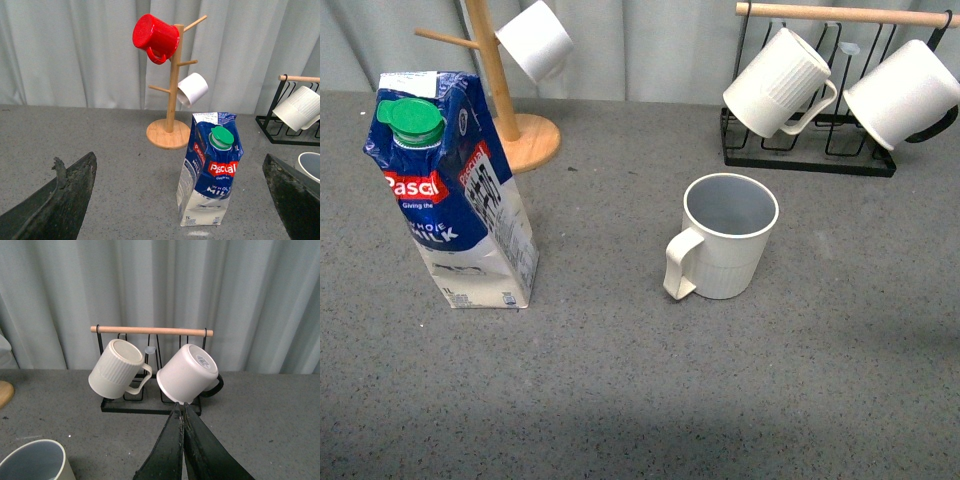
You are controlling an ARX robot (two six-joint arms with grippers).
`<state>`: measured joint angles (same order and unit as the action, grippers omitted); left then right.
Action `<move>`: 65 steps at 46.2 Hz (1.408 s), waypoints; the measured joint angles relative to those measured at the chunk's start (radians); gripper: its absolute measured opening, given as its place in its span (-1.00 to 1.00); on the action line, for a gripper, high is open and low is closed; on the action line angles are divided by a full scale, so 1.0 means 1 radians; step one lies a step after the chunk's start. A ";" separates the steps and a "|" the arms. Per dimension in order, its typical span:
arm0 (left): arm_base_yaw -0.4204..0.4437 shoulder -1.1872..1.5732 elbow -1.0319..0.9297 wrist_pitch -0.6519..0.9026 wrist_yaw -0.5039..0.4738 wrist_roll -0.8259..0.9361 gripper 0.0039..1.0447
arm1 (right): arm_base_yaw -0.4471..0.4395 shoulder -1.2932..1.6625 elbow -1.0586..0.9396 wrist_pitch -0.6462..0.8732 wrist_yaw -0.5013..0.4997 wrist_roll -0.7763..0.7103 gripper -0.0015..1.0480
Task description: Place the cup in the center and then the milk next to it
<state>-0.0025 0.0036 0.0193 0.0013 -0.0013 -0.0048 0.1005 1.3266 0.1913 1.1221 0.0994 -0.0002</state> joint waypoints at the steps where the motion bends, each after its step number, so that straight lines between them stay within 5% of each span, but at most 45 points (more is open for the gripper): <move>1: 0.000 0.000 0.000 0.000 0.000 0.000 0.88 | -0.004 -0.014 -0.009 -0.007 -0.003 0.000 -0.98; 16: 0.000 0.000 0.000 0.000 0.000 0.000 0.88 | -0.097 -0.301 -0.125 -0.180 -0.093 0.000 -0.98; 65: 0.000 0.000 0.000 0.000 0.001 0.000 0.88 | -0.098 -1.012 -0.187 -0.805 -0.098 0.000 -0.98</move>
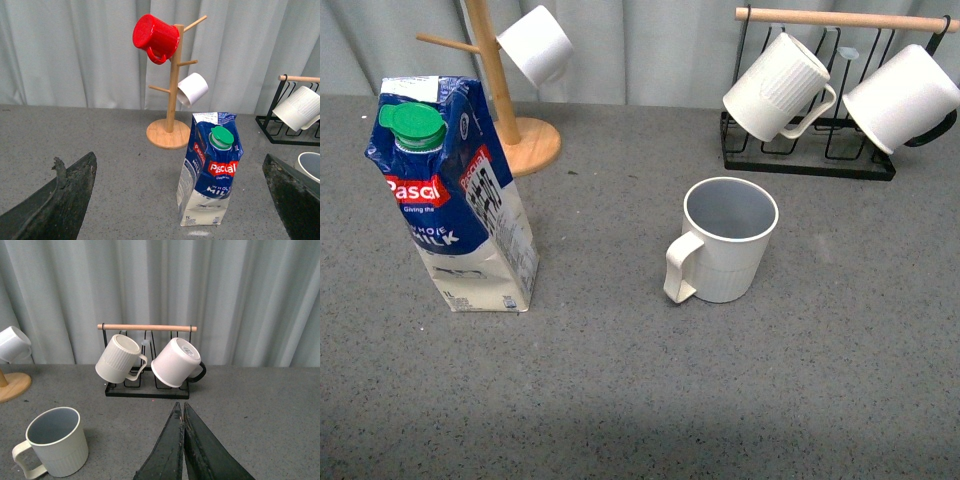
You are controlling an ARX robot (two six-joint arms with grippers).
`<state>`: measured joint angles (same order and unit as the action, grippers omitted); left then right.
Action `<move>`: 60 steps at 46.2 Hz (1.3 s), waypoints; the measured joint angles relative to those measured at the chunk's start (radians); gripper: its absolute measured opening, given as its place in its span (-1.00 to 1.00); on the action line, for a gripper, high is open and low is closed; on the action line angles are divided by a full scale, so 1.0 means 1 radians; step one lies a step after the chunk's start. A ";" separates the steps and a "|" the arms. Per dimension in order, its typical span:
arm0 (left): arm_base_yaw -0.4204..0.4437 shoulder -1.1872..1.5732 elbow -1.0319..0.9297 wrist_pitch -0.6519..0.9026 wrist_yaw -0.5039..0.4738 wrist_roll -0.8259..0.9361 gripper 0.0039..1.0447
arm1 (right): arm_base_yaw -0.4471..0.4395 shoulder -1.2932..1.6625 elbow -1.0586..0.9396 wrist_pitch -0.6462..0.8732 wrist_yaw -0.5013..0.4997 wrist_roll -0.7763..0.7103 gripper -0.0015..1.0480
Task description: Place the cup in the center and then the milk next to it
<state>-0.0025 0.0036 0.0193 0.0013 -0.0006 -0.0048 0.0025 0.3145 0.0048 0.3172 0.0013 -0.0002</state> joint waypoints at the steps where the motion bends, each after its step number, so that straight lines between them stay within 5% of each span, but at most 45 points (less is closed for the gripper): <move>1: 0.000 0.000 0.000 0.000 0.000 0.000 0.88 | 0.000 -0.008 0.000 -0.008 0.000 0.000 -0.98; 32: 0.000 0.000 0.000 0.000 0.001 0.000 0.88 | 0.000 -0.309 0.001 -0.314 -0.003 0.000 -0.98; 50: 0.000 0.000 0.000 0.000 0.000 0.000 0.88 | 0.000 -0.310 0.001 -0.315 -0.003 0.000 0.04; 60: 0.000 0.000 0.000 -0.001 0.000 0.000 0.88 | 0.000 -0.310 0.001 -0.315 -0.003 0.000 0.86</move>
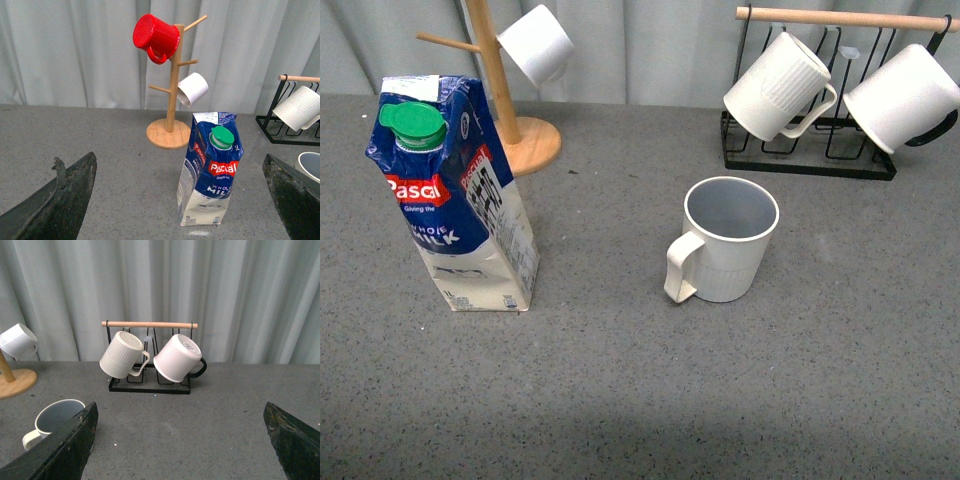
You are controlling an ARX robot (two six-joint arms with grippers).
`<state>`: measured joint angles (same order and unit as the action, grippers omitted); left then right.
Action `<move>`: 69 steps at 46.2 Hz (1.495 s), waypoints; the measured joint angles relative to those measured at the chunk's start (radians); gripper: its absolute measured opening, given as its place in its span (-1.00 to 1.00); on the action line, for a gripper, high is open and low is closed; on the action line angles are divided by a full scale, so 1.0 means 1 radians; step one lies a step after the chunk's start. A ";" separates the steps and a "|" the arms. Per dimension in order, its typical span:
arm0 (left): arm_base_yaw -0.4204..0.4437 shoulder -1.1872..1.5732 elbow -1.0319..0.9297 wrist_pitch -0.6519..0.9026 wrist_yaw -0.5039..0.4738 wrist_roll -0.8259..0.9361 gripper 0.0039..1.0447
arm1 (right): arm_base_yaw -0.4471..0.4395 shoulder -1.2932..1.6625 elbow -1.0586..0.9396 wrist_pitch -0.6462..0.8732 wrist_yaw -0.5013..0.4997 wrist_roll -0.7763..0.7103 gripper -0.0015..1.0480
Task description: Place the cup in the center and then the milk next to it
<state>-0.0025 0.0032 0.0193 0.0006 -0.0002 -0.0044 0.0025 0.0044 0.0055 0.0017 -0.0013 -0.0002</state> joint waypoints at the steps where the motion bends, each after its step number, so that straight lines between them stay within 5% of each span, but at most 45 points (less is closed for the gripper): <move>1: 0.000 0.000 0.000 0.000 0.000 0.000 0.88 | 0.000 0.000 0.000 0.000 0.000 0.001 0.86; 12: 0.024 0.190 0.044 -0.070 0.040 -0.113 0.88 | 0.000 -0.001 0.000 0.000 0.000 0.000 0.83; 23: 0.026 0.597 0.132 0.227 0.109 -0.154 0.88 | 0.000 -0.001 0.000 0.000 0.000 0.000 0.83; 37: -0.092 1.180 0.290 0.476 0.079 -0.124 0.88 | 0.000 -0.001 0.000 0.000 0.000 0.000 0.83; 69: -0.157 1.425 0.372 0.583 0.063 -0.129 0.88 | 0.000 -0.001 0.000 0.000 0.000 0.000 0.83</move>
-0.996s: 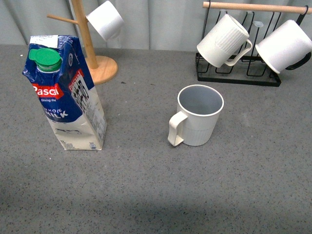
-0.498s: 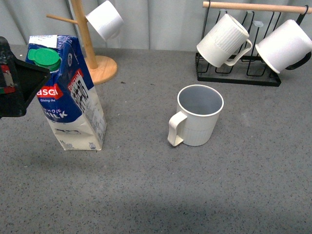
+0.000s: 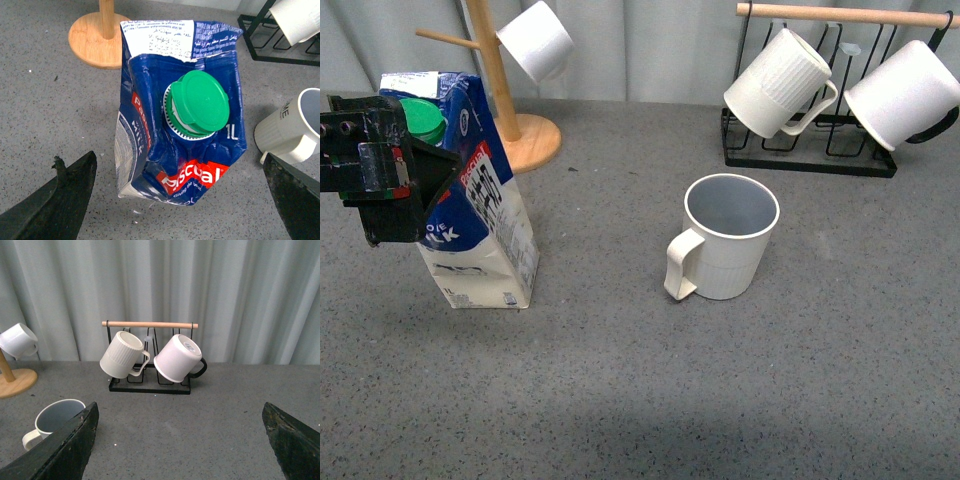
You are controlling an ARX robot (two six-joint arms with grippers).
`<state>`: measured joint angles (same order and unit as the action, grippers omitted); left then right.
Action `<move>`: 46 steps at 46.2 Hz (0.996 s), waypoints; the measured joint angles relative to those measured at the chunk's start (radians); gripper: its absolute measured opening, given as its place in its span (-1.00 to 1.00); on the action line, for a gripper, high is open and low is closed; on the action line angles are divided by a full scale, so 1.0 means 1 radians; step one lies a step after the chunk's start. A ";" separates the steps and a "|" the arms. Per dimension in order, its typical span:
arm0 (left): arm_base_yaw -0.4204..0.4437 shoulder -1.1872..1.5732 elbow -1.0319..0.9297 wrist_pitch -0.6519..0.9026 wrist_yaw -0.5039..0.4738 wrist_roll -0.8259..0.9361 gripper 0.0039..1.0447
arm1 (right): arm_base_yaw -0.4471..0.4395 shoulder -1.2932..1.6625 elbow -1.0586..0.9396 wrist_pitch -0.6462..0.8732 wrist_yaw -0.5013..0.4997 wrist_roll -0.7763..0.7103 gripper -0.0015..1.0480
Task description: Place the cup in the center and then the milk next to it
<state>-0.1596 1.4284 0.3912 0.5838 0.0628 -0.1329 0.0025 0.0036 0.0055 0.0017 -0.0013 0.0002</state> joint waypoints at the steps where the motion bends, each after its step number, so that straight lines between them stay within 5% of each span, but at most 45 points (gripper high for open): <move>1: 0.000 0.008 0.003 0.003 -0.005 0.000 0.88 | 0.000 0.000 0.000 0.000 0.000 0.000 0.83; 22: -0.010 0.079 0.040 0.032 -0.019 0.000 0.88 | 0.000 0.000 0.000 0.000 0.000 0.000 0.83; 32: -0.021 0.081 0.042 0.031 -0.030 -0.012 0.03 | 0.000 0.000 0.000 0.000 0.000 0.000 0.83; 46: -0.069 0.045 0.055 0.016 -0.062 -0.027 -0.71 | 0.000 0.000 0.000 0.000 0.000 0.000 0.83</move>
<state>-0.2283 1.4738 0.4461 0.6003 0.0010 -0.1596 0.0025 0.0036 0.0055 0.0017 -0.0013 -0.0002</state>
